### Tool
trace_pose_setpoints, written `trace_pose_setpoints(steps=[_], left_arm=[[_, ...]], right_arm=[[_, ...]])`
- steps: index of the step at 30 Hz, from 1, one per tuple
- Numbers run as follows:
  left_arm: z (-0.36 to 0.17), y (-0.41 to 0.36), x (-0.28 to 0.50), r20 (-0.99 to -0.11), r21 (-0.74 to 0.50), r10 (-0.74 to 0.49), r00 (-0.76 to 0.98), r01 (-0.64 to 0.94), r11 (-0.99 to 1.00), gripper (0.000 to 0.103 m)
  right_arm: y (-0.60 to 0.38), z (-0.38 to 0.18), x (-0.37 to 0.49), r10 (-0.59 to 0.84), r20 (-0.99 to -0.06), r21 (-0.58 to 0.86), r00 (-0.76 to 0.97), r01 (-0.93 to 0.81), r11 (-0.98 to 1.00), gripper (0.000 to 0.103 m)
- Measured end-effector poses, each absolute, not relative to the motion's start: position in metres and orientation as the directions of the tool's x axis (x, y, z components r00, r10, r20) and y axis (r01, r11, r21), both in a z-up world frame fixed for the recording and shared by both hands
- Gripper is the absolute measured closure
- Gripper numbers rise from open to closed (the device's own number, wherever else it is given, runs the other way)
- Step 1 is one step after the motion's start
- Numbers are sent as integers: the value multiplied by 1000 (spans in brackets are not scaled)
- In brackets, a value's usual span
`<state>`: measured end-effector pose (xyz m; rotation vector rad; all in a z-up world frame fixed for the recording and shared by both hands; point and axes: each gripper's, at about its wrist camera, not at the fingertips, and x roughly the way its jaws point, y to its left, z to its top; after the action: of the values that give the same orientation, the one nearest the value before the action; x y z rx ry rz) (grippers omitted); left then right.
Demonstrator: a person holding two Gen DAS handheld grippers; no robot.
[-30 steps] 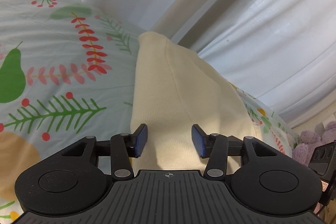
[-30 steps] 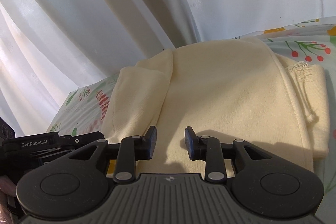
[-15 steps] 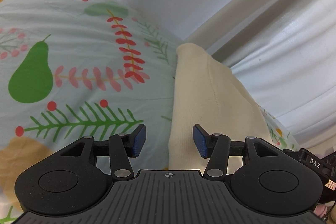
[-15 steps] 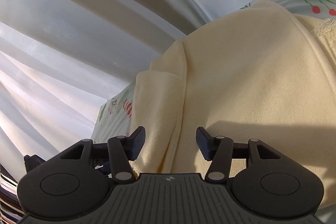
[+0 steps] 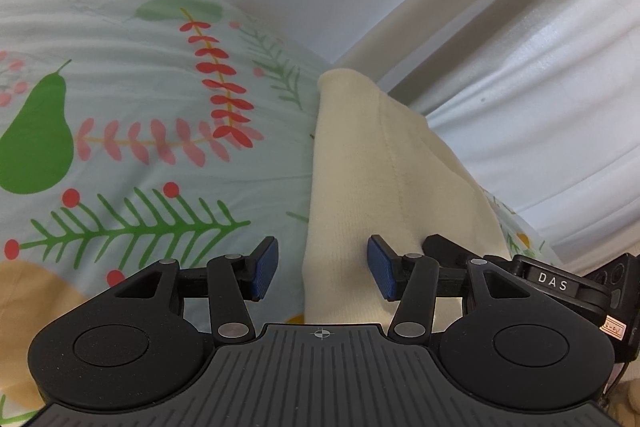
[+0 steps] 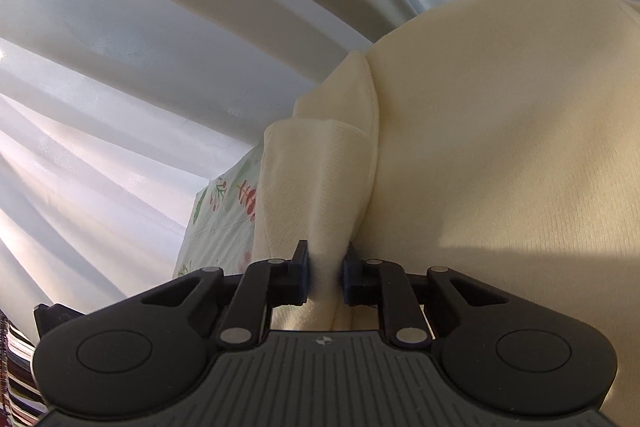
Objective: Fold small clothes
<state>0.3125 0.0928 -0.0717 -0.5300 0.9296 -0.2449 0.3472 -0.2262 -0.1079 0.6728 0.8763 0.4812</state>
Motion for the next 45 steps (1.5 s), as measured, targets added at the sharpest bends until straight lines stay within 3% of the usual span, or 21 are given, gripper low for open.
trace_pose_setpoints(steps=[5,12,17,20,24,27,29,32,37,45], left_arm=[[-55,73,307,-684,-501,-415,600,26,865,48],[-51,33,306,-676,-477,-454,580,126,870,47],[-62,9,307,-693,-429,-443,568,169,887,45],[-67,2,308,-706,-404,-432,561,182,896,40],[-71,5,310,-711,-413,-441,547,182,892,37],[-72,6,308,-713,-426,-449,538,176,887,37],[-71,6,308,-716,-429,-448,536,169,887,37],[-68,6,310,-714,-436,-447,538,157,886,37],[-57,3,305,-693,-436,-455,559,178,882,37],[-65,-17,305,-716,-409,-462,523,223,885,38]], right_arm=[[-200,-65,317,450,-557,399,698,-250,882,91],[-213,-46,295,263,-530,167,806,-205,964,91],[-245,-64,299,222,-609,197,762,-126,972,91],[-265,-81,303,280,-639,310,717,-93,946,89],[-294,-99,316,431,-606,558,668,-29,829,78],[-303,-107,324,470,-587,641,659,24,767,81],[-293,-98,321,423,-607,570,673,-2,822,89],[-264,-70,304,303,-581,362,756,-94,928,91],[-258,-43,284,154,-505,169,850,-78,983,91],[-283,-53,275,-26,-513,63,858,68,996,91]])
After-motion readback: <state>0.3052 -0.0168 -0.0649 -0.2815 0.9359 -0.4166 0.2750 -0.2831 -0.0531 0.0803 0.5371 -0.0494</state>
